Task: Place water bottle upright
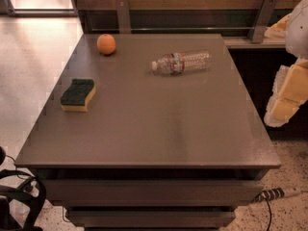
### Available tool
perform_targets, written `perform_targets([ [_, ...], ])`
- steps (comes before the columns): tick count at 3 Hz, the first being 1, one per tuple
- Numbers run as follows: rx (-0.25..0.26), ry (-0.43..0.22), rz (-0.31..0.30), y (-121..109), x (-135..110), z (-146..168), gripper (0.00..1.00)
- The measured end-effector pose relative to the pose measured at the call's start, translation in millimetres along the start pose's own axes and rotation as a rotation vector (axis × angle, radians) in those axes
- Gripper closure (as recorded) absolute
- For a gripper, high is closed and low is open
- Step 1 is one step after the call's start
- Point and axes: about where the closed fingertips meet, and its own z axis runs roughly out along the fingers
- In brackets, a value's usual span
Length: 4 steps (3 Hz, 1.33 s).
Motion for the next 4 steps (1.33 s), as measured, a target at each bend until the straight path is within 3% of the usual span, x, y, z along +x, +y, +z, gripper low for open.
perform_targets([
  [1, 0.0, 0.0, 0.0, 0, 0, 0, 0.0],
  [2, 0.033, -0.027, -0.031, -23, -4, 3, 0.0],
  [3, 0.076, -0.076, -0.077, -59, -11, 11, 0.0],
  [4, 0.082, -0.069, -0.104, -98, -27, 27, 0.0],
])
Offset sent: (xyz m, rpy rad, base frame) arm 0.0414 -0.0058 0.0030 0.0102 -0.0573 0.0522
